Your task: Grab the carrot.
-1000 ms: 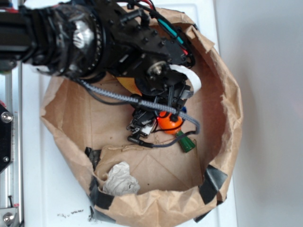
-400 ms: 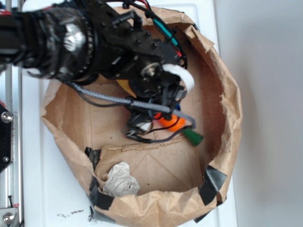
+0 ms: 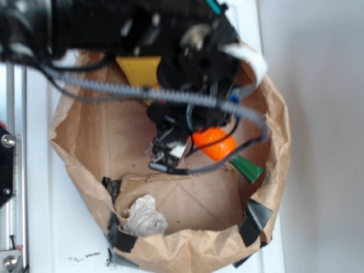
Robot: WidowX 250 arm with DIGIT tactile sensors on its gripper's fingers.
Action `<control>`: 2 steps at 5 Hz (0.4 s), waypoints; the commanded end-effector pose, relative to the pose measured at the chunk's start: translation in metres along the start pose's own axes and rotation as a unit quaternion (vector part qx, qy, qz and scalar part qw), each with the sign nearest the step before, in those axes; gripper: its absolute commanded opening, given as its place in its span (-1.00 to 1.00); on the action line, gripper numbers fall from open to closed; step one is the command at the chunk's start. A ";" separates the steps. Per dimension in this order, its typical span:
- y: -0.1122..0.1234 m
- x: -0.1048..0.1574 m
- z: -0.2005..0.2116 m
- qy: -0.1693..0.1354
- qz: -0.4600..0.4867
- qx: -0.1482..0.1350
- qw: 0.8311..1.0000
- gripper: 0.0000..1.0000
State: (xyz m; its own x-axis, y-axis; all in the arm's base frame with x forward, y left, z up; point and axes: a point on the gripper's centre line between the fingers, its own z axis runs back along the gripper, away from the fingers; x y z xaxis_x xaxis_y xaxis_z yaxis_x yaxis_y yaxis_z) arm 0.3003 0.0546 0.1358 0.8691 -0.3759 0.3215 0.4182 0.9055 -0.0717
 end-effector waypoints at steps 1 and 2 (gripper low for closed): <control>-0.030 0.009 0.054 0.018 0.110 0.122 0.986 -1.00; -0.037 0.003 0.060 0.009 0.150 0.140 0.979 -1.00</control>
State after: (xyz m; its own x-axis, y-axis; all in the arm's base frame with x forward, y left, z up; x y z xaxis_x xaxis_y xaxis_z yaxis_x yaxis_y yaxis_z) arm 0.2689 0.0382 0.1818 0.9608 -0.0872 0.2631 0.0655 0.9938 0.0901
